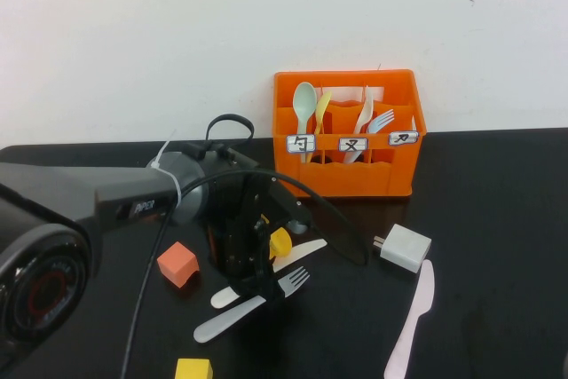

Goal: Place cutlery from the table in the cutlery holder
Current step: Pick up the knife

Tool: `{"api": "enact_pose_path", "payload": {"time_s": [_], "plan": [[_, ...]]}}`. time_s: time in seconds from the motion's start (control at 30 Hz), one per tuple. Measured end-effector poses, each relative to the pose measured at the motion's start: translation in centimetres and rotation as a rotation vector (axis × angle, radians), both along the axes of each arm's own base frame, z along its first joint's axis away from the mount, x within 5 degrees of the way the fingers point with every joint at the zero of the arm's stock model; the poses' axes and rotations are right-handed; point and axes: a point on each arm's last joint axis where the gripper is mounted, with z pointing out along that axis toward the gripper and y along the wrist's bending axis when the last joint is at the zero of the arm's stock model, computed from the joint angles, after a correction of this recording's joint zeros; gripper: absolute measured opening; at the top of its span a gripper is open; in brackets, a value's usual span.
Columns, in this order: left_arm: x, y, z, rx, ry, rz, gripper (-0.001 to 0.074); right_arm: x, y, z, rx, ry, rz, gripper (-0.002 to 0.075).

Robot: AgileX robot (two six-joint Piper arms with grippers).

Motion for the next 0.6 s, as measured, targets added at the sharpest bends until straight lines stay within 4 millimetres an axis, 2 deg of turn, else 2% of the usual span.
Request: {"api": "enact_pose_path", "payload": {"time_s": [0.33,0.6], "plan": [[-0.2,-0.1,0.4,-0.021,0.018,0.031,0.0155,0.4,0.0,0.1,0.002,-0.043,-0.001,-0.0002],[-0.8,-0.3,3.3,-0.091,0.005,0.07,0.0154,0.6,0.2,0.3,0.023,-0.073,-0.006,-0.0002]]}}
